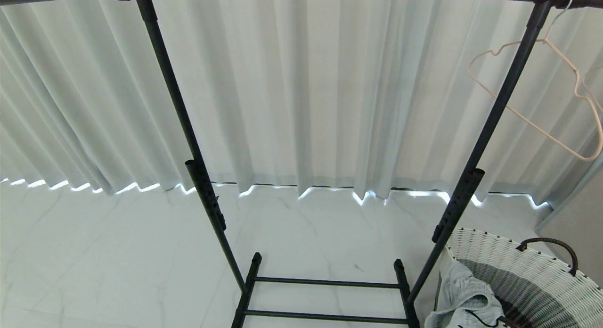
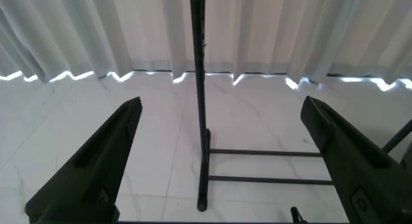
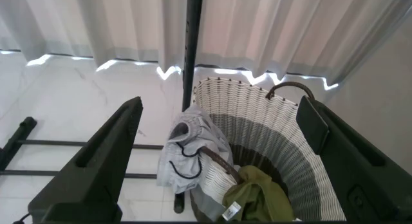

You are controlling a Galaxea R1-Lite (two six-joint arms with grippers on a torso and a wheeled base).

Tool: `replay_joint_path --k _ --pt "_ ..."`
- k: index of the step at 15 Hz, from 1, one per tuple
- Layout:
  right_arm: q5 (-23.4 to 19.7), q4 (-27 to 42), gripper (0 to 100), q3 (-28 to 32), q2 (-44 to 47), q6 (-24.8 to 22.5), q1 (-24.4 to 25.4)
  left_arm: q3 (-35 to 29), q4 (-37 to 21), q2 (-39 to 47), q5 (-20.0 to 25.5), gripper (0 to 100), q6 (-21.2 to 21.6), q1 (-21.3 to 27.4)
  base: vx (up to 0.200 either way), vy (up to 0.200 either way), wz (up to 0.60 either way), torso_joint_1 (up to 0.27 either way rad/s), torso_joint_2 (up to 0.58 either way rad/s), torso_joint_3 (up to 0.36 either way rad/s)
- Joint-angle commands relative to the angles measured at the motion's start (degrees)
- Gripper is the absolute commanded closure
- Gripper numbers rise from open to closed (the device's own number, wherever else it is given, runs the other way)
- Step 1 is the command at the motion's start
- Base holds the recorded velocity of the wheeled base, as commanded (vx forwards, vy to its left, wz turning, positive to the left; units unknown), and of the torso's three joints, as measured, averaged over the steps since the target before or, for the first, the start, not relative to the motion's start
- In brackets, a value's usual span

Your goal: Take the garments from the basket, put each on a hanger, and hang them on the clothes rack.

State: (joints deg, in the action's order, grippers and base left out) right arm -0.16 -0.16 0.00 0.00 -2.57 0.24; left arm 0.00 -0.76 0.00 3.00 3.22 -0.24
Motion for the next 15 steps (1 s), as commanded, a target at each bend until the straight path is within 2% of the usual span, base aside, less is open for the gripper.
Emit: replay_joint_path --k 1,8,14,15 --pt "-0.02 -0.02 0 0.0 0.0 -0.33 0.02 0.0 0.05 0.09 -0.01 0 -0.05 -0.02 0.0 0.0 0.0 0.0 0.0 0.0" --pt "-0.02 -0.02 0 0.0 0.0 0.11 0.02 0.0 -0.04 0.09 0.08 0 0.39 -0.02 -0.2 0.0 0.0 0.004 0.0 0.002" --pt "-0.02 -0.02 0 0.0 0.0 0.2 0.02 0.0 -0.04 0.09 0.08 0 0.82 -0.02 0.0 0.0 0.0 0.0 0.0 0.0" --pt "-0.02 -0.02 0 0.0 0.0 0.02 0.02 0.0 -0.04 0.09 0.08 0 0.82 -0.02 0.0 -0.2 0.0 0.002 0.01 0.002"
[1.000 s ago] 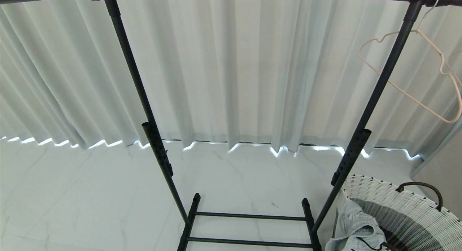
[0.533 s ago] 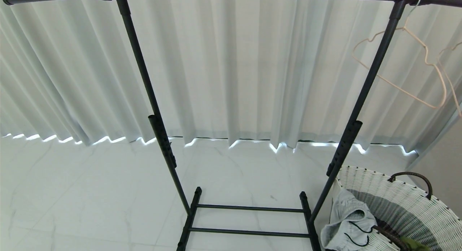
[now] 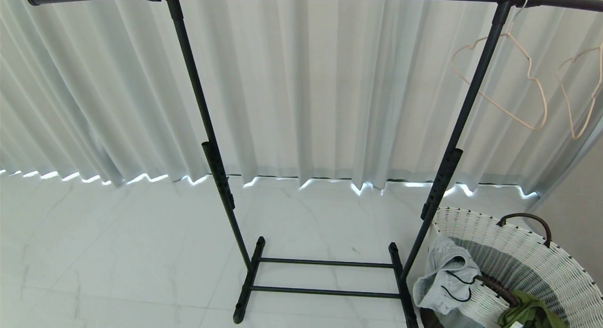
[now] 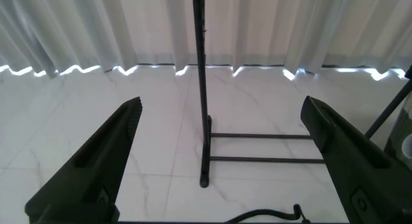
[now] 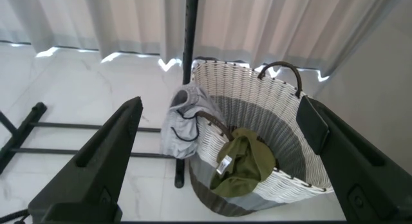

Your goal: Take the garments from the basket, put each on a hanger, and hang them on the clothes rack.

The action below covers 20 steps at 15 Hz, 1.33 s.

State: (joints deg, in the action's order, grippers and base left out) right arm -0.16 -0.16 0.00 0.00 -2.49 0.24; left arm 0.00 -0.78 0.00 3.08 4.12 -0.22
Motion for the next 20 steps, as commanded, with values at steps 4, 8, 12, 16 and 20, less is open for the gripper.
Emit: replay_joint_path --k 4,8,12,16,20 --pt "-0.02 -0.02 0 0.0 0.0 -0.41 0.02 0.0 -0.01 0.09 -0.01 0 0.19 -0.04 0.0 -0.2 0.0 0.011 0.0 0.006" --pt "-0.02 -0.02 0 0.0 0.0 -0.41 0.02 0.0 -0.01 0.09 0.08 0 0.27 -0.04 0.0 -0.2 0.0 0.004 0.0 0.0" --pt "-0.9 -0.02 0 0.0 0.0 -4.02 0.02 0.0 -0.01 0.09 0.08 0 0.54 -0.04 0.0 0.0 0.0 0.0 0.0 0.0" --pt "-0.9 -0.02 0 0.0 0.0 -3.93 0.02 0.0 -0.01 0.09 0.08 0 0.63 -0.04 0.0 0.0 0.0 0.0 0.0 0.0" --pt "-0.9 -0.02 0 0.0 0.0 -3.93 0.02 0.0 -0.01 0.09 0.08 0 0.63 -0.04 0.0 0.0 0.0 -0.018 0.05 0.032"
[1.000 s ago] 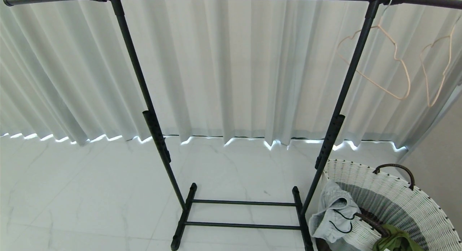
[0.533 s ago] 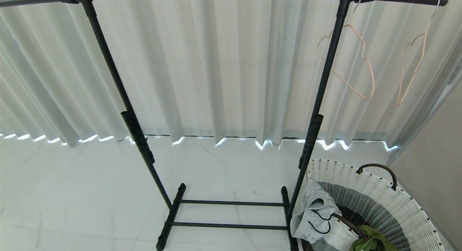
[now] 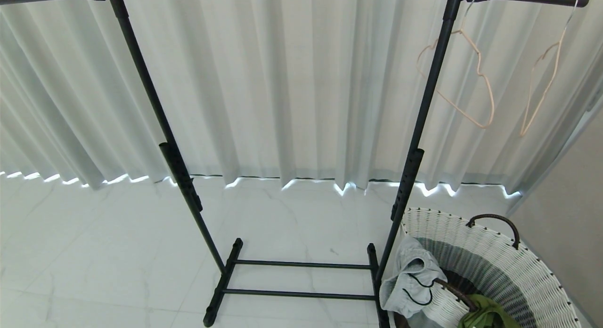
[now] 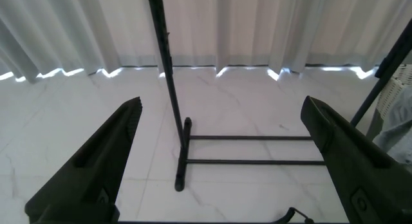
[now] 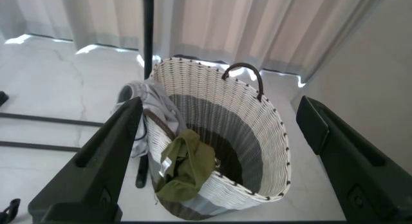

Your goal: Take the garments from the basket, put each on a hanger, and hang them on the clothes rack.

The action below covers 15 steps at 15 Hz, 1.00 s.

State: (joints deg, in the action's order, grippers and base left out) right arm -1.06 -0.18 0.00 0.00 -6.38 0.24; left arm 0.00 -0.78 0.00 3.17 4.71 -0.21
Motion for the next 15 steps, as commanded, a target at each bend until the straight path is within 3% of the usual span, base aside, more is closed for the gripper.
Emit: replay_joint_path --k 1,6,15 --pt "0.01 0.01 0 0.0 0.0 -0.13 -0.07 0.0 -0.01 0.09 -0.01 0 -0.05 -0.06 0.0 0.0 0.0 -0.124 0.32 0.198" --pt "0.01 0.01 0 0.0 0.0 0.22 0.02 0.0 -0.01 0.0 -0.01 0 -0.31 -0.06 0.0 0.0 0.0 -0.098 0.28 0.179" --pt "0.09 -0.08 0 0.0 0.0 -0.74 0.02 0.0 -0.01 0.0 -0.09 0 -0.66 0.03 0.0 0.0 0.0 -0.004 0.01 0.005"
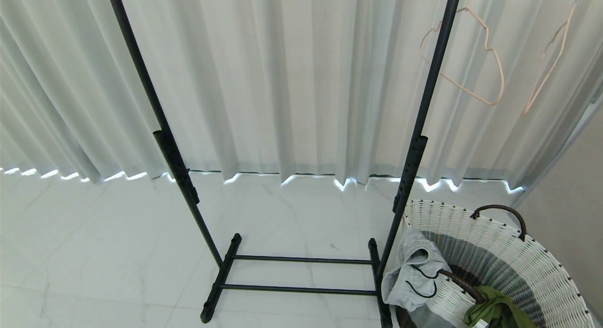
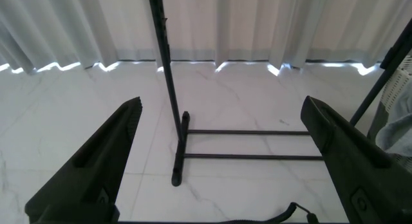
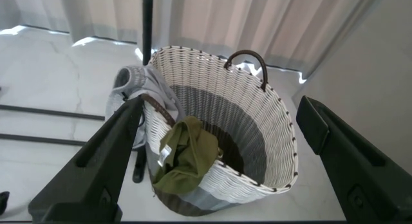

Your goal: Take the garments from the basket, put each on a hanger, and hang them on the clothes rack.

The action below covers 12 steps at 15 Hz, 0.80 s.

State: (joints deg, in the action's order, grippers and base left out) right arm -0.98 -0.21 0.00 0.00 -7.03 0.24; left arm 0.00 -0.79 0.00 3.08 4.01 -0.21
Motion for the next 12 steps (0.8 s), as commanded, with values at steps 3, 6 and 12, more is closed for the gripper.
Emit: replay_joint_path --k 3,6,12 --pt "-0.26 -0.14 0 0.0 0.0 -0.61 0.02 0.0 0.0 0.0 -0.01 0 0.03 -0.06 0.0 0.0 0.0 0.0 0.0 0.0" --pt "-0.52 -0.32 0 0.0 0.0 -0.88 0.02 0.0 0.0 0.0 -0.01 0 0.03 -0.06 0.0 0.0 0.0 0.0 0.0 0.0" --pt "-4.47 1.61 0 6.59 18.98 -6.33 3.89 0.0 0.0 0.0 -0.01 0 0.03 0.03 0.0 0.0 0.0 0.0 0.0 0.0"
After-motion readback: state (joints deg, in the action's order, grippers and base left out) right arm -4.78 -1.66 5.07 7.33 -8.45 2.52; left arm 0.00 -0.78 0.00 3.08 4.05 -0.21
